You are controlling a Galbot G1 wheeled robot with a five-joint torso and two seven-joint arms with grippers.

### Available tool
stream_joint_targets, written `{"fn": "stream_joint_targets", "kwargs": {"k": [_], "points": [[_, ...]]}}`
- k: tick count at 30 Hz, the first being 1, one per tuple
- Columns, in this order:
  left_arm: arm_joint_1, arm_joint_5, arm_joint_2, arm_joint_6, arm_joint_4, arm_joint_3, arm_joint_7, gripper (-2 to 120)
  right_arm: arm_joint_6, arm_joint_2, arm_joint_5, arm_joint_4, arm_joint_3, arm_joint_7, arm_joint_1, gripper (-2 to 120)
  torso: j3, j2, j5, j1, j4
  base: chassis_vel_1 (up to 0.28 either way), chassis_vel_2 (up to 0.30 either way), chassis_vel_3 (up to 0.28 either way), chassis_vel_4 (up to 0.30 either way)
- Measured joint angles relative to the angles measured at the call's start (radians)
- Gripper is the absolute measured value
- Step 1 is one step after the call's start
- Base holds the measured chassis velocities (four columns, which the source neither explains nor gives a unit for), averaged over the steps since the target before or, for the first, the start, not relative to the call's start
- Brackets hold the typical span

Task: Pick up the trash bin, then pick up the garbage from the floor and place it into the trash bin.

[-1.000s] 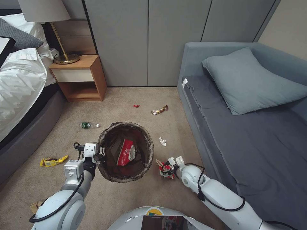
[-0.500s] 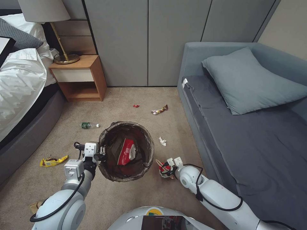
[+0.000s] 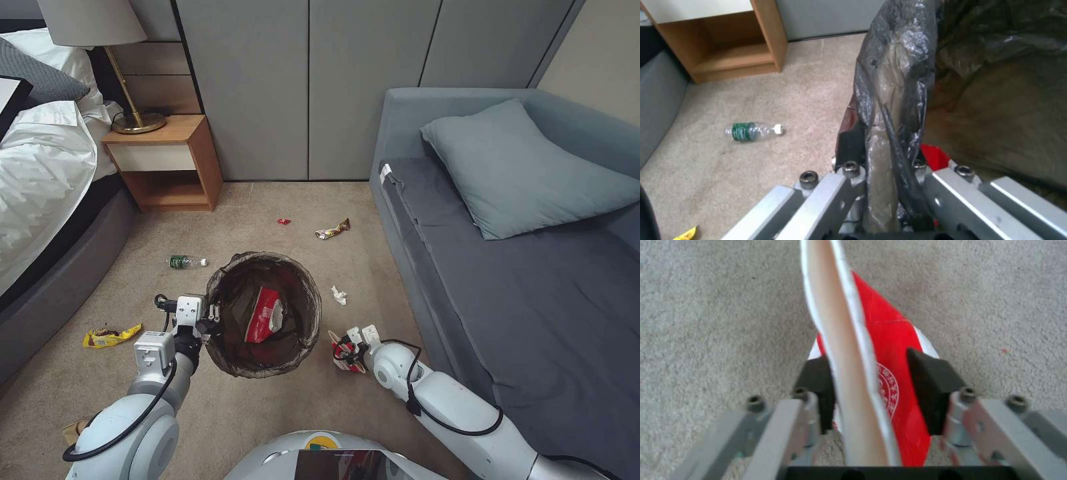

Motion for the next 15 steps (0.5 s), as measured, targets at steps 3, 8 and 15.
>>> {"fn": "stream_joint_targets", "kwargs": {"k": [3, 8, 15], "points": [[-0.003, 0.0, 0.0, 0.0, 0.0, 0.001, 0.0, 3, 0.0, 0.001, 0.0, -0.003, 0.0, 0.003, 0.0, 26, 0.0, 0.0, 0.0, 0.0, 0.0, 0.0, 0.0, 0.0, 0.0], [-0.007, 0.0, -0.001, 0.0, 0.0, 0.004, 0.0, 3, 0.003, 0.002, 0.0, -0.007, 0.002, 0.004, 0.001, 6, 0.0, 0.0, 0.0, 0.0, 0.0, 0.0, 0.0, 0.0, 0.0], [-0.009, 0.0, 0.001, 0.0, 0.0, 0.008, 0.001, 3, 0.01, 0.007, -0.001, -0.008, 0.015, 0.004, -0.001, 0, 0.0, 0.0, 0.0, 0.0, 0.0, 0.0, 0.0, 0.0, 0.0]]}}
